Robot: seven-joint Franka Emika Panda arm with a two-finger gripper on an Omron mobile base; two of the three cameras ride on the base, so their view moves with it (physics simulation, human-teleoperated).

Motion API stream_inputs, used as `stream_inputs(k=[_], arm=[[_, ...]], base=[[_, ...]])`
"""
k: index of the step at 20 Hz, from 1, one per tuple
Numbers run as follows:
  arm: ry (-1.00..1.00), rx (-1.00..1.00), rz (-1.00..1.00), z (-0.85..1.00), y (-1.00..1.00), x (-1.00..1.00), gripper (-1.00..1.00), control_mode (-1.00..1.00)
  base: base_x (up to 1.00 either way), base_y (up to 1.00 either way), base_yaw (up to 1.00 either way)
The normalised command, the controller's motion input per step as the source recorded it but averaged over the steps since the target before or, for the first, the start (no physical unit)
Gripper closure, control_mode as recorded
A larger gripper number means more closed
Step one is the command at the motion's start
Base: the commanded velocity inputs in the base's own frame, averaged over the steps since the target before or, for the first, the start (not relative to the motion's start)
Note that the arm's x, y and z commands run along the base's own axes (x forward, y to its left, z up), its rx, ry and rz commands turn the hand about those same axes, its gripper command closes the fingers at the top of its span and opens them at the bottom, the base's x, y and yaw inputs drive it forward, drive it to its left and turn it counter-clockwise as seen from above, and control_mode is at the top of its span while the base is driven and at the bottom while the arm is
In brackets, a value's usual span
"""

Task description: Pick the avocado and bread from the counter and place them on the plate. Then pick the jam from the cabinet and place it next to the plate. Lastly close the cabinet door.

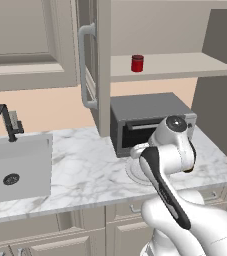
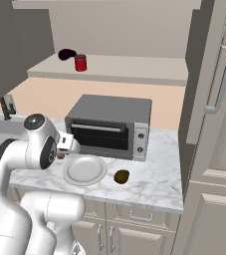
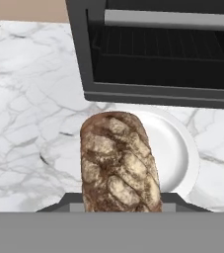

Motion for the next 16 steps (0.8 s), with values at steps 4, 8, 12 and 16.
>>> stream_inputs(k=[4, 8, 12, 16], arm=[[0.05, 0.00, 0.00, -0.09, -0.23, 0.00, 1.00, -1.00], [0.05, 0.00, 0.00, -0.13, -0.14, 0.00, 1.00, -1.00], [0.06, 0.00, 0.00, -0.22, -0.04, 0.00, 1.00, -1.00], [0.09, -0.02, 0.00, -0.26, 0.00, 0.00, 1.00, -1.00]], base=[[0.00, 0.00, 0.00], [0.00, 0.00, 0.00], [0.00, 0.00, 0.00], [0.00, 0.00, 0.00]])
